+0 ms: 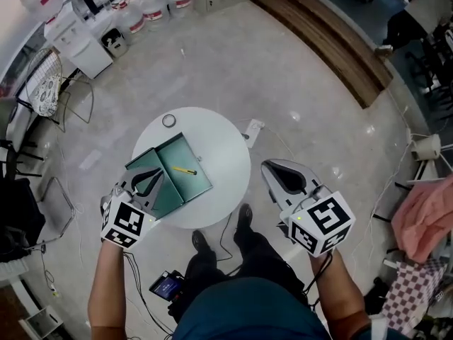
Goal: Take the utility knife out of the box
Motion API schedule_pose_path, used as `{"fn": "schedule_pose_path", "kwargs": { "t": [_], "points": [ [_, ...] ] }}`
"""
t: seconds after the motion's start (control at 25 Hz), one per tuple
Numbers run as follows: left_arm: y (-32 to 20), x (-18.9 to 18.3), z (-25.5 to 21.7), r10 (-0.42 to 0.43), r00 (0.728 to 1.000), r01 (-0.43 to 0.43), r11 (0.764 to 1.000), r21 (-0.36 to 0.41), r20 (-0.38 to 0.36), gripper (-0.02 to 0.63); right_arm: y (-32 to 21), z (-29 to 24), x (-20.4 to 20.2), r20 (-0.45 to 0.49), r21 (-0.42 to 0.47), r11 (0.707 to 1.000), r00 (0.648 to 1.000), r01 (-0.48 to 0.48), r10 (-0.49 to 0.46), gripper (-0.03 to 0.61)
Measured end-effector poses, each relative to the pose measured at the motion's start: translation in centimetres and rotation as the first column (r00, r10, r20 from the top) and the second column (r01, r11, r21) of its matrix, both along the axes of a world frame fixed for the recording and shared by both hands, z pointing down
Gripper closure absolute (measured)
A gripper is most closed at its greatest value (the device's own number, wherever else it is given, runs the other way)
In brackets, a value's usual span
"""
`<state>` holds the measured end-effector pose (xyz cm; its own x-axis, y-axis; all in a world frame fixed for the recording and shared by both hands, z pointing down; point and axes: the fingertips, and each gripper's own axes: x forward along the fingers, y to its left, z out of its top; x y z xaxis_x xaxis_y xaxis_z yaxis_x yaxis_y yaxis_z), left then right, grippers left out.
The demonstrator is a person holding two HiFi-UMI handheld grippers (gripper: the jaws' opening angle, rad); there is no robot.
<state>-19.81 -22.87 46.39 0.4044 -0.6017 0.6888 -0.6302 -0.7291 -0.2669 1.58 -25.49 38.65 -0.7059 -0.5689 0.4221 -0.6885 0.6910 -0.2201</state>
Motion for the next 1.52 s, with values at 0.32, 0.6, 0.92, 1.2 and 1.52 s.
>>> {"fn": "schedule_pose_path", "kwargs": {
  "t": [0.32,0.6,0.92,1.2,1.52],
  "points": [
    [-2.3,1.5,8.1,0.097,0.992,-0.088,0.989,-0.121,0.075,0.592,-1.9,4.7,2.2,-0.015,-0.059,0.998,0.999,-0.032,0.031,0.540],
    [-3.3,1.4,13.7,0.165,0.979,-0.137,0.967,-0.214,0.118,0.577,-2.9,8.3,2.6,-0.025,-0.115,0.992,0.998,-0.054,0.051,0.540],
    [-4.3,1.3,19.8,0.249,0.953,-0.188,0.933,-0.306,0.172,0.508,-4.1,11.7,2.4,-0.032,-0.158,0.986,0.998,-0.059,0.055,0.540],
    [-4.2,2.4,24.4,0.357,0.907,-0.257,0.889,-0.379,0.222,0.463,-4.3,14.7,3.8,-0.042,-0.200,0.977,0.996,-0.081,0.074,0.540],
    [-3.8,2.9,29.0,0.485,0.826,-0.326,0.827,-0.458,0.288,0.426,-4.5,17.4,4.4,-0.044,-0.235,0.968,0.996,-0.089,0.081,0.540]
  ]
}}
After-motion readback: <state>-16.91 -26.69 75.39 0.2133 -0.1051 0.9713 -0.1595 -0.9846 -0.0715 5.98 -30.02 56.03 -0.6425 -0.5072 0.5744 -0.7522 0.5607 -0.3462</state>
